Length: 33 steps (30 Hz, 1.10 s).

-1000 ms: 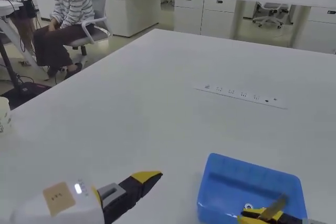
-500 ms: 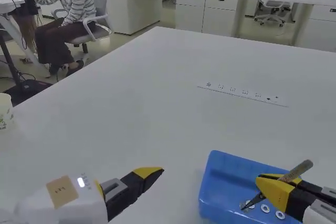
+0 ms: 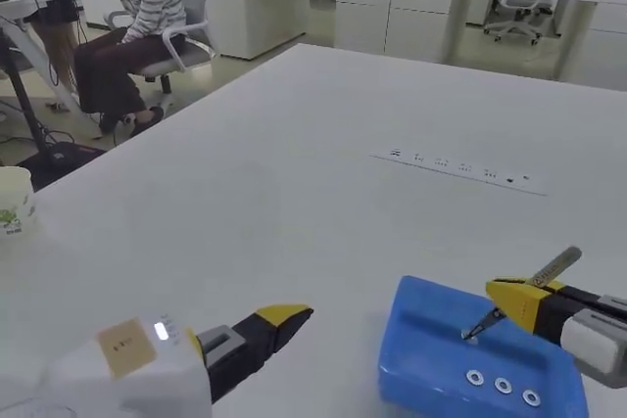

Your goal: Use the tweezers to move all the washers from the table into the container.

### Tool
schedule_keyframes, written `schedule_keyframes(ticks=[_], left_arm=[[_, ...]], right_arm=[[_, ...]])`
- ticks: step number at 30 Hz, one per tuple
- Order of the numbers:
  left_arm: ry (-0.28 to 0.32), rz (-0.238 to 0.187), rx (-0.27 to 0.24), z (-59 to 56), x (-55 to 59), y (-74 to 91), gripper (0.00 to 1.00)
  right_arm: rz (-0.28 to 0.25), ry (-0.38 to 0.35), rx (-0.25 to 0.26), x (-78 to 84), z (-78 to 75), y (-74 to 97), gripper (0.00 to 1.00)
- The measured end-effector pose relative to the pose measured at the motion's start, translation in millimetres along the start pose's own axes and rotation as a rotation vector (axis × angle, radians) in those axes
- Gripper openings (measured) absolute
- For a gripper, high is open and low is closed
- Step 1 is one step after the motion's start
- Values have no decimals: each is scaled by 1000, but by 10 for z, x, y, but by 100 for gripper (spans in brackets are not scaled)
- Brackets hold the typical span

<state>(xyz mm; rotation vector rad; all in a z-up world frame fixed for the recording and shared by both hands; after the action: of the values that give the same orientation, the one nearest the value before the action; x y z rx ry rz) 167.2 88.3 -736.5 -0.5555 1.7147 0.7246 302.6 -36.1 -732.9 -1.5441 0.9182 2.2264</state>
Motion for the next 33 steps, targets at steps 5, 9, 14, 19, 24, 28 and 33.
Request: schedule_keyframes(ticks=[5,9,14,19,24,28,33], left_arm=[[1,-5,-2,12,-8,7,71],[1,-6,-2,17,-9,7,71],[2,-11,-2,24,-15,12,71],[0,-14,0,18,-17,13,71],[-2,-12,2,11,-11,15,71],[-4,-5,11,-5,-1,9,71],[-1,-1,13,-9,8,6,71]], right_arm=[[45,-19,15,44,-71,-143,3],[80,-25,21,109,-99,-230,3],[127,-15,15,187,-107,-302,3],[184,-18,26,282,-139,-353,3],[220,0,24,347,-130,-391,3],[237,12,27,380,-128,-412,3],[259,28,40,434,-153,-443,3]])
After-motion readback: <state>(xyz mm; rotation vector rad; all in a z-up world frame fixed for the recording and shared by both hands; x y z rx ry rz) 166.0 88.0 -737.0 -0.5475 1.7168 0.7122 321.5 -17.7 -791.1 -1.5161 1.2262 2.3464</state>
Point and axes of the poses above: the centre of the closed fingertips' face, and the gripper's own axes: y roughly backward along the fingers, z roughly to its left, x roughly out of its underside, the point moved 5 cm from there along y, roughly backward along the fingers, and after that the axes turned 15 degrees about x, right-handed, at the moved point
